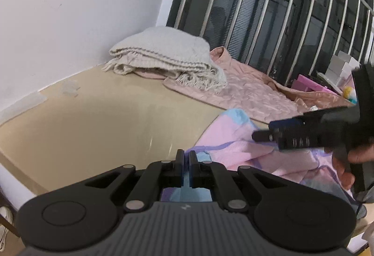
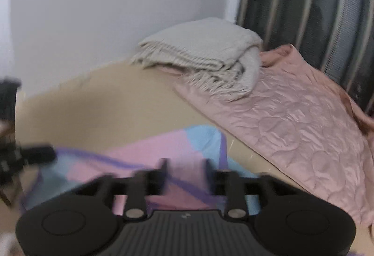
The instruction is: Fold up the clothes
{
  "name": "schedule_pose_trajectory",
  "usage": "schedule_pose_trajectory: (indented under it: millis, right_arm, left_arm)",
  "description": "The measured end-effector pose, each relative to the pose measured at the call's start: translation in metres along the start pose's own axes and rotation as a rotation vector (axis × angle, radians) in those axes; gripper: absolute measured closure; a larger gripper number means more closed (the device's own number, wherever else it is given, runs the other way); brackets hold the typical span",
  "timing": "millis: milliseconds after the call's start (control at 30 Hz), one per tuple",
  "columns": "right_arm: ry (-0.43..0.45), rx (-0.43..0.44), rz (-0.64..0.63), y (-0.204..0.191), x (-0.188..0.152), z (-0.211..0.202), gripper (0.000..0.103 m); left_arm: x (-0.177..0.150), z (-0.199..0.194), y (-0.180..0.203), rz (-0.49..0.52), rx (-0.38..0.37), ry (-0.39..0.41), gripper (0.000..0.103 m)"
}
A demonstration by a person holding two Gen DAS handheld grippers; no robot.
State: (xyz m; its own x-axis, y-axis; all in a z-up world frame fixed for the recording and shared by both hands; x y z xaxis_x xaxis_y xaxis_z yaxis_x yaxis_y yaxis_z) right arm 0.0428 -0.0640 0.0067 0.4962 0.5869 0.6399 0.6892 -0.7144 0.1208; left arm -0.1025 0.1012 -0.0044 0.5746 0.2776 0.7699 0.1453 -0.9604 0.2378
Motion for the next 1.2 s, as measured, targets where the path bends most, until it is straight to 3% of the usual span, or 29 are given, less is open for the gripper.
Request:
schedule_pose_trajectory:
  millis: [100, 233, 300, 500, 667, 733, 800, 867, 933, 1000, 1067, 1200]
  right_arm:
    - [0.002, 0.037, -0.002, -0.001, -0.012, 0.009, 0.071]
    - [0.039, 0.090, 0.028, 0.000, -0.017, 0.007, 0.100]
    - [0.062, 0.107, 0.036, 0.000, -0.018, 0.004, 0.102]
    - [0.206, 0.092, 0.072, 0.003, 0.001, -0.025, 0.103]
    - [0.300, 0.137, -0.024, -0.029, 0.065, -0.027, 0.103]
    - [0.303, 0.154, -0.080, -0.049, 0.096, -0.010, 0.103]
    - [0.268, 0.165, -0.108, -0.065, 0.122, 0.017, 0.100]
    - [0.167, 0.187, -0.122, -0.079, 0.140, 0.050, 0.084]
    - [0.136, 0.152, -0.106, -0.079, 0.140, 0.056, 0.084]
    - [0.148, 0.127, -0.068, -0.072, 0.136, 0.049, 0.079]
    - [0.153, 0.145, -0.005, -0.055, 0.120, 0.031, 0.068]
    - [0.059, 0.158, 0.041, -0.039, 0.068, 0.015, 0.068]
  left_arm:
    - [-0.002, 0.001, -0.004, -0.006, 0.003, -0.010, 0.100]
    - [-0.002, 0.001, -0.006, -0.006, 0.008, -0.009, 0.100]
    - [-0.001, 0.000, -0.007, -0.009, 0.010, -0.006, 0.100]
    - [0.004, -0.009, -0.018, -0.075, 0.043, 0.057, 0.100]
    - [0.007, -0.020, -0.039, -0.201, 0.139, 0.172, 0.100]
    - [0.008, -0.025, -0.048, -0.251, 0.177, 0.218, 0.100]
    - [0.004, -0.015, -0.055, -0.265, 0.198, 0.154, 0.099]
    - [-0.003, -0.010, -0.062, -0.298, 0.204, 0.108, 0.098]
    - [-0.010, -0.011, -0.068, -0.327, 0.215, 0.097, 0.095]
    - [-0.009, -0.016, -0.072, -0.319, 0.231, 0.105, 0.076]
    - [-0.003, -0.016, -0.073, -0.302, 0.216, 0.096, 0.066]
    - [0.012, 0.003, -0.061, -0.202, 0.163, 0.030, 0.064]
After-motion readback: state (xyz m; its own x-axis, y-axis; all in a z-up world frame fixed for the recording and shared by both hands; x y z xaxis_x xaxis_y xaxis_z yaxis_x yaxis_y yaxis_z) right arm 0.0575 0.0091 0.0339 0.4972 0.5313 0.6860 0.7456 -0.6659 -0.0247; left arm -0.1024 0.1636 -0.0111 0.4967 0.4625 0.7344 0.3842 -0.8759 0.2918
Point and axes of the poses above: each gripper's, at about its wrist camera, not at the fingertips, and z roughly the way its jaws point, y to its right, x to its top, the point moved 5 cm from there along z, roughly the way its jaws point, and after that the axes turned 9 degrees about -y, right-handed, at the moved point
